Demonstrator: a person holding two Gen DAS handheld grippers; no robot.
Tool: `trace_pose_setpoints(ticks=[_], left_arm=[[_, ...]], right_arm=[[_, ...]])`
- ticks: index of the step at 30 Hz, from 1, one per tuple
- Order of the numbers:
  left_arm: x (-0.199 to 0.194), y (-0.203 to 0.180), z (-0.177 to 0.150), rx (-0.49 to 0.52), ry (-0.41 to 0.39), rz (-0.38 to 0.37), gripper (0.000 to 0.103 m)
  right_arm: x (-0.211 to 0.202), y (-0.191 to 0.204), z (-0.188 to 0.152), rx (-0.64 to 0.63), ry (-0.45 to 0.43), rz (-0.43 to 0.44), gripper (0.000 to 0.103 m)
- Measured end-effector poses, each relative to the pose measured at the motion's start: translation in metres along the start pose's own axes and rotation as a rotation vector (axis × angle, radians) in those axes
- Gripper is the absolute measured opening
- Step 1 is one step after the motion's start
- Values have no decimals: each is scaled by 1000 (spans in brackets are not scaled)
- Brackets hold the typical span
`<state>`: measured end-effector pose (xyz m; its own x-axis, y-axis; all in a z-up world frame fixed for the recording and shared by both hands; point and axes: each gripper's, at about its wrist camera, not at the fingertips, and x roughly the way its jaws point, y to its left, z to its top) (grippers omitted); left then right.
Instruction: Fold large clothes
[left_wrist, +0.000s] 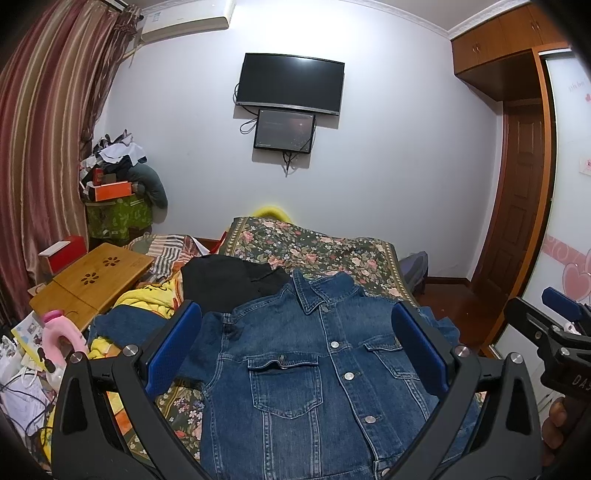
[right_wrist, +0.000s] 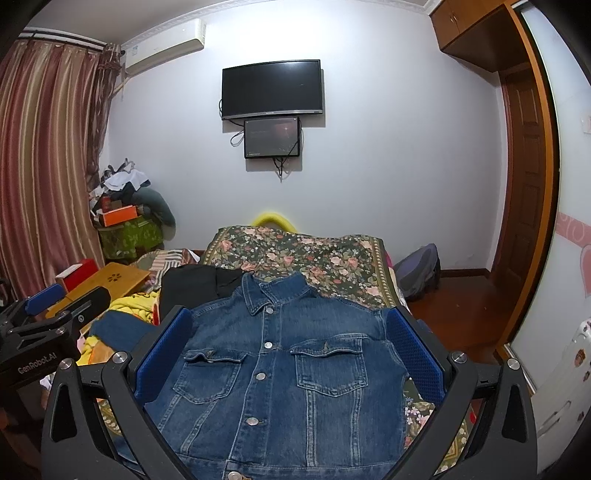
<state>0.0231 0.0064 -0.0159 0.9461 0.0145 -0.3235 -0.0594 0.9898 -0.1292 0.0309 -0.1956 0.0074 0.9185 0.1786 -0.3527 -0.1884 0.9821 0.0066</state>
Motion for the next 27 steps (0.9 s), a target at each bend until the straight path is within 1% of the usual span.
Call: trace_pose_setpoints(ticks=[5,9,11,14,18,22,25,27], left_arm=[[11,5,0,-11,10,14,103],[26,18,6,-34,20,28,103],[35,28,10,-44,19,49,103],[51,46,16,-47,20,100,103],[78,81,21,-71,44,192,103],[107,122,19,-112,85,252,103],[129,161,14,-160,114,316,103],[145,193,7,-208,145,351,103]], right_arm=[[10,-2,1,4,24,-4,103],[23,-2,4,-9,30,-21,103],[31,-3,7,-16,30,-28,103],[47,-6,12,-23,38,-30,103],[78,-8,16,-45,65,-46,103],[118,-8,16,-59,116,-59,103],[148,-10,13,-64,165,-57,103],[164,-11,9,-81,188,-79,103]])
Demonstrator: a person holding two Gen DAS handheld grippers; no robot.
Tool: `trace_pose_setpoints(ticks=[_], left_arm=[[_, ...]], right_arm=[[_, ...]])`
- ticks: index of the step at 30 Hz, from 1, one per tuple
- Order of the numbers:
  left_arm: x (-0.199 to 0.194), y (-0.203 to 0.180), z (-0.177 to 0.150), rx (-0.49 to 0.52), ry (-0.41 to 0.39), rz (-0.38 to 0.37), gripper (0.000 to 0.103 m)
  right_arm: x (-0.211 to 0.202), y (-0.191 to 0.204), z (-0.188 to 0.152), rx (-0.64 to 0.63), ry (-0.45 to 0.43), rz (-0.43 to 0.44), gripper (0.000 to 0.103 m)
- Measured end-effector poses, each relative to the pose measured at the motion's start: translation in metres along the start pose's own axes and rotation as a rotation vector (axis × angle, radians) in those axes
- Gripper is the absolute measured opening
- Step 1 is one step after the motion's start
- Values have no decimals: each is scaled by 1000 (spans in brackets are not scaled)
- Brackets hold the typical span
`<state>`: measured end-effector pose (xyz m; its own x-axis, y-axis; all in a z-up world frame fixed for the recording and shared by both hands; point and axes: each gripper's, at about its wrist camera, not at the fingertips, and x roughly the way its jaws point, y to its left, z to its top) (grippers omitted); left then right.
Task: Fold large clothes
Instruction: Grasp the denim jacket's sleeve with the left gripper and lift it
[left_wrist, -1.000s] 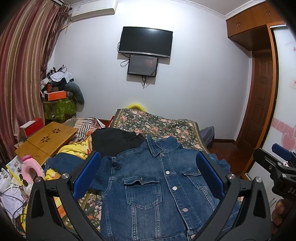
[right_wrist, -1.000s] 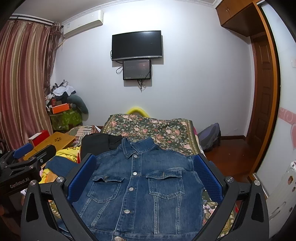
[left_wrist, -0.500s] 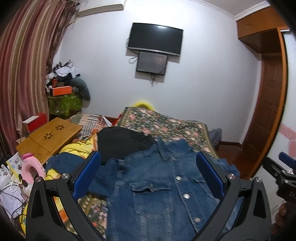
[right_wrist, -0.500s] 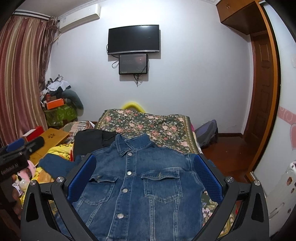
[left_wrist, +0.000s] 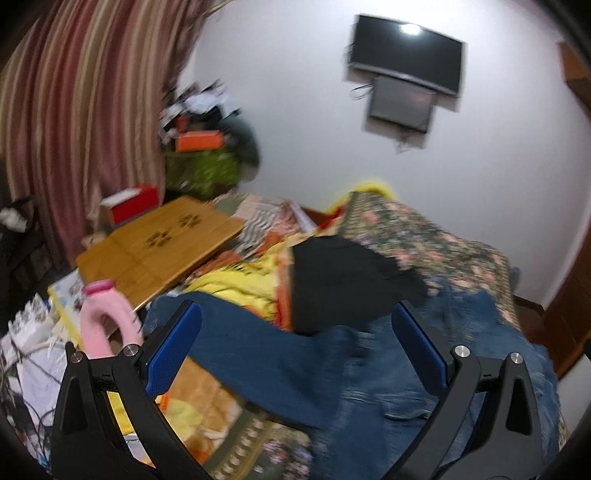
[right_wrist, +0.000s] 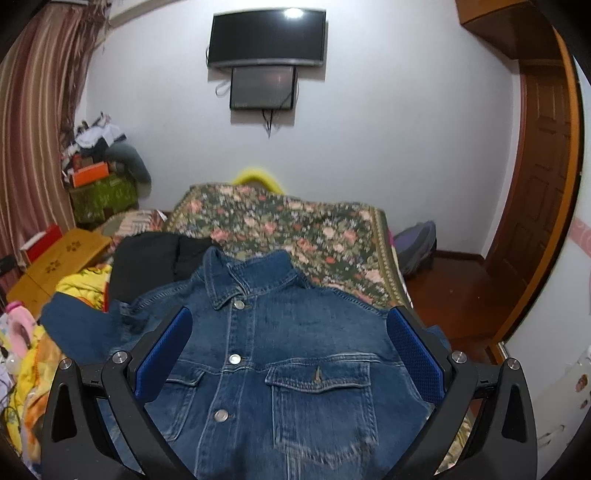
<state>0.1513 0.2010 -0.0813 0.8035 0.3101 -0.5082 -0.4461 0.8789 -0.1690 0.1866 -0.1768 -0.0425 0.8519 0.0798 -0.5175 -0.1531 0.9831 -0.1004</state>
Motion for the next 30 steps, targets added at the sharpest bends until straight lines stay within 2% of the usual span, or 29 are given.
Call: trace_pose_setpoints(ticks=[4,8,11,13,16,17,19,21,23,25,28,30], left_arm=[[51,44,-6,-89,120,77,103],[101,91,-24,-168,256,124,100],[132,117,-41,-212,351,149,90],[153,133,-54,-248,423,176,79],[174,151,-70,-324,510,138,70],[180,158,-75,-352,530,116,64],[185,160,-81,-400,564,66,57],[192,162,-87,-446,589,-15,57],[198,160,-91,-460,610,-58,57],[205,158,-93,-469,620,-51,55],[205,155,-90,-463,602,-29,42],[200,150,-84,-424,572,7,26]], right_arm=[[30,5,-4,-48,45,-43,103],[50,9,-11,-75,97,-10,103],[63,13,-15,-84,151,44,103],[69,16,-19,-81,192,86,103],[81,22,-23,-72,242,126,103],[85,24,-24,-72,253,132,103],[91,28,-27,-79,276,134,103],[95,31,-29,-88,292,128,103],[99,34,-30,-90,312,126,103],[102,36,-29,-86,328,134,103],[100,35,-28,-73,341,153,103],[101,36,-26,-71,343,157,103]])
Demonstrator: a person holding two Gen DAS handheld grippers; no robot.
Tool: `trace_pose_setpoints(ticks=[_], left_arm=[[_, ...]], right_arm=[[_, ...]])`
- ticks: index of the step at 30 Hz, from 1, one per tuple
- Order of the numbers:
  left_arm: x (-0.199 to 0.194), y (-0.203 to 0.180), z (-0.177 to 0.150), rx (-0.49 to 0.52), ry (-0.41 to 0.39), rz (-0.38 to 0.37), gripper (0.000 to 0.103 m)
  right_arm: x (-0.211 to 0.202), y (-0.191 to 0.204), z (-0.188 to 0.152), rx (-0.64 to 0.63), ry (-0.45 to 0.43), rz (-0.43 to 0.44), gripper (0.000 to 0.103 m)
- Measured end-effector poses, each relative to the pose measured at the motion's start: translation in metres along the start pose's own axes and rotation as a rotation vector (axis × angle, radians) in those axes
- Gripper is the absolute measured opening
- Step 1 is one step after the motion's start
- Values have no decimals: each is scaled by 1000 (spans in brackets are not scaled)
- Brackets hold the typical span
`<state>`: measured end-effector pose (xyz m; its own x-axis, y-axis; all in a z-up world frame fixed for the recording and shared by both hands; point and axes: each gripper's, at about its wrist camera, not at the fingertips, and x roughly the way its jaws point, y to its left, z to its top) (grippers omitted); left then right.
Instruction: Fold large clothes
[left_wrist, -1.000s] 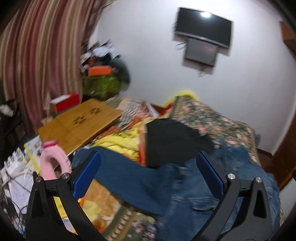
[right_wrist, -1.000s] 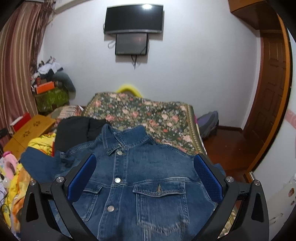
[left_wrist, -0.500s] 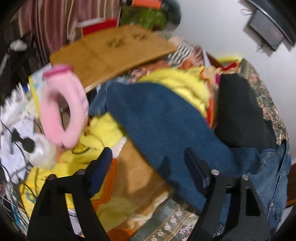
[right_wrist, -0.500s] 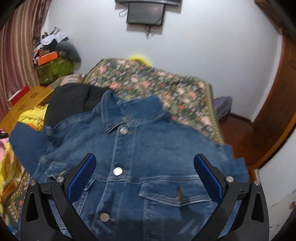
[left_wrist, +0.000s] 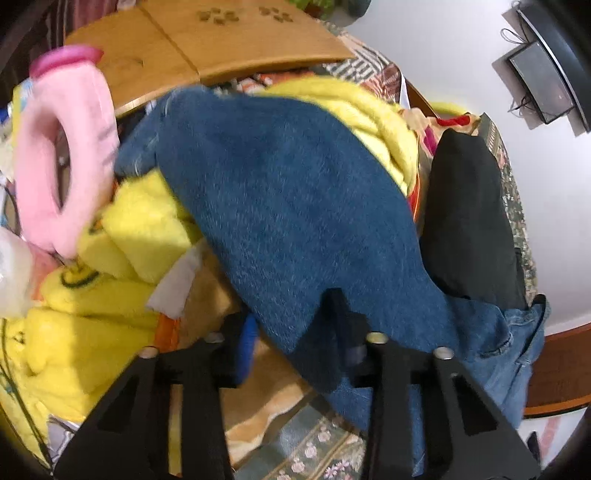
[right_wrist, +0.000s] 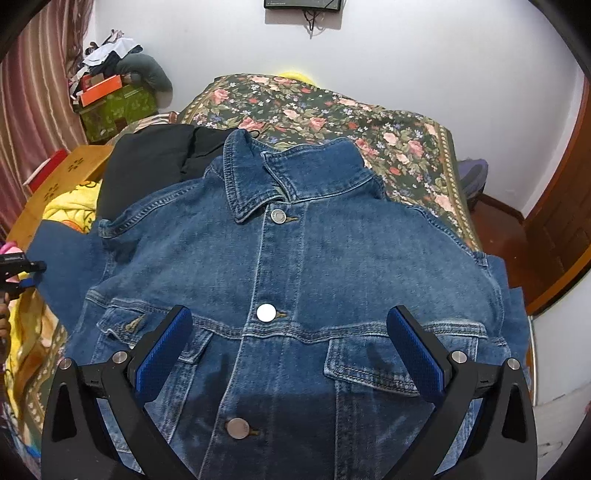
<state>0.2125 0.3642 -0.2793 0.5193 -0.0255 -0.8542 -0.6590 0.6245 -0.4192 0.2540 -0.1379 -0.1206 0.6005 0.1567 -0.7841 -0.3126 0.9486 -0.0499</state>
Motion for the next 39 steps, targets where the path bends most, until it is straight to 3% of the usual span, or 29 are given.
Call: trace_pose_setpoints(ticks=[3,8,13,18,24,31,39], left_arm=[[-15,-21,-2,91,-76,96,11],[-41,-67,-2,249,-220,209,8],[-81,-116,-10,357,-347,169,7],[-115,-177,-27,462,-414,50,5],[-131,-236,-52,520,-403,-120,4],[-120,-302,-102,633,-356,-183,4],[-88,-348,-174,818,-225,-246,4]], right_arm=[[-4,-1,2,-3,-5,-6,103],[-13,-5,5,-3,-24,-14,103],[-28,-13,8,14,-68,-11,103],[-41,-22,10,25,-112,-19,103],[-51,-34,6,41,-148,-29,103],[-57,-54,-2,68,-158,-37,103],[-58,-78,-15,112,-142,-58,103]])
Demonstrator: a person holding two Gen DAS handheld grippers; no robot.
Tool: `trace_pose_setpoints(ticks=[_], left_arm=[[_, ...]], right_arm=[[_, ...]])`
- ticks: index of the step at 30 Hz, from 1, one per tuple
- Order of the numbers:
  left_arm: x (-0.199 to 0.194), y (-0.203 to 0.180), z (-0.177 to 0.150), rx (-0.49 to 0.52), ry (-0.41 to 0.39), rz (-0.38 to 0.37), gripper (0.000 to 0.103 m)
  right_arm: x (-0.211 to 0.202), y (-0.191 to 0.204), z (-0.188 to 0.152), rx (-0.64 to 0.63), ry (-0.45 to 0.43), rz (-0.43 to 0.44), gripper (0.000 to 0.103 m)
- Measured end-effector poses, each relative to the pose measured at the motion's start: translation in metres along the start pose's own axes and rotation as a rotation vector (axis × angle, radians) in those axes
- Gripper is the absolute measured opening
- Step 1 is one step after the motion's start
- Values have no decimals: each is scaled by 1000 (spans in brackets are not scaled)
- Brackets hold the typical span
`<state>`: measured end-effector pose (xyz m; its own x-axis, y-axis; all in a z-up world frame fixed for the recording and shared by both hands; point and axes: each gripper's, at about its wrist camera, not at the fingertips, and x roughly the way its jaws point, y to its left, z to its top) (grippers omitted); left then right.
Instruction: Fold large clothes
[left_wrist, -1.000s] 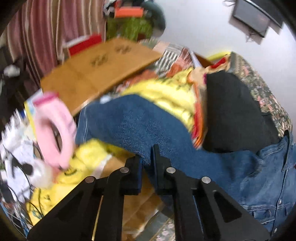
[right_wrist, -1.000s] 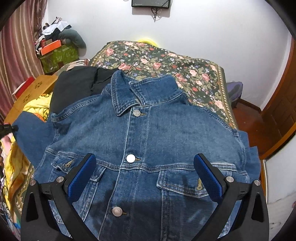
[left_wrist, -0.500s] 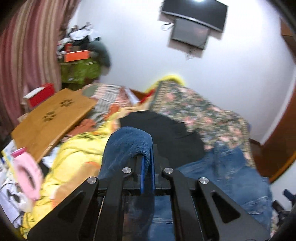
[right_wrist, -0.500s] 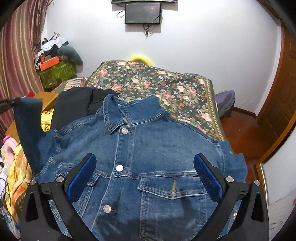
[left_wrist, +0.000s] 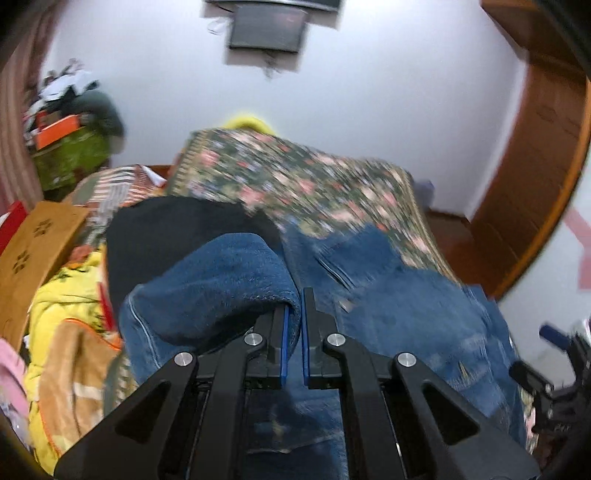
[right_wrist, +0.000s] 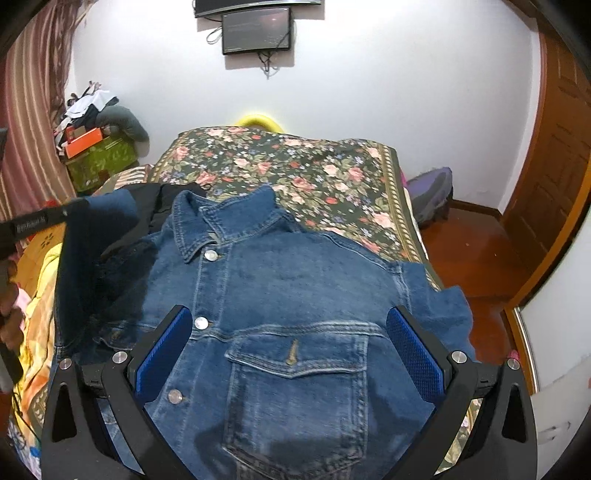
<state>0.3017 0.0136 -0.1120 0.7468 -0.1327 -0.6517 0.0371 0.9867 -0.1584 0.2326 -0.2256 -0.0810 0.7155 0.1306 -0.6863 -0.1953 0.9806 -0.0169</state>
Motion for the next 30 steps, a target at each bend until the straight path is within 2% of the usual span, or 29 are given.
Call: trace_pose_setpoints(ticks=[9,13,14,16,18,21,23,25,30], left_arm=[[55,-51,-53,131,230,-75,4],[63,-58,-73,166,266,-75,7],[63,-60,-78,180,275,-78,8],[62,-63,-86,212,290,-91,22],[55,-64,-92,242,297,-108,30],[37,-62,-91,276,274,-84,33],[19,-55,-84,279,227,-71,43],[-3,-43,-74,261,158,-51,59],[-40,-2,-49,181,36,41,62]], right_arm=[[4,-12,-16,-2,45,-22,103],[3,-11,-18,-10,49,-12,103],[3,-11,-18,-12,50,-10,103],[3,-8,-17,-19,50,-5,103],[3,-4,-16,-30,47,1,103],[1,4,-13,-51,40,5,103],[0,10,-10,-65,33,12,103],[0,18,-6,-78,28,20,103],[0,45,6,-122,10,51,103]])
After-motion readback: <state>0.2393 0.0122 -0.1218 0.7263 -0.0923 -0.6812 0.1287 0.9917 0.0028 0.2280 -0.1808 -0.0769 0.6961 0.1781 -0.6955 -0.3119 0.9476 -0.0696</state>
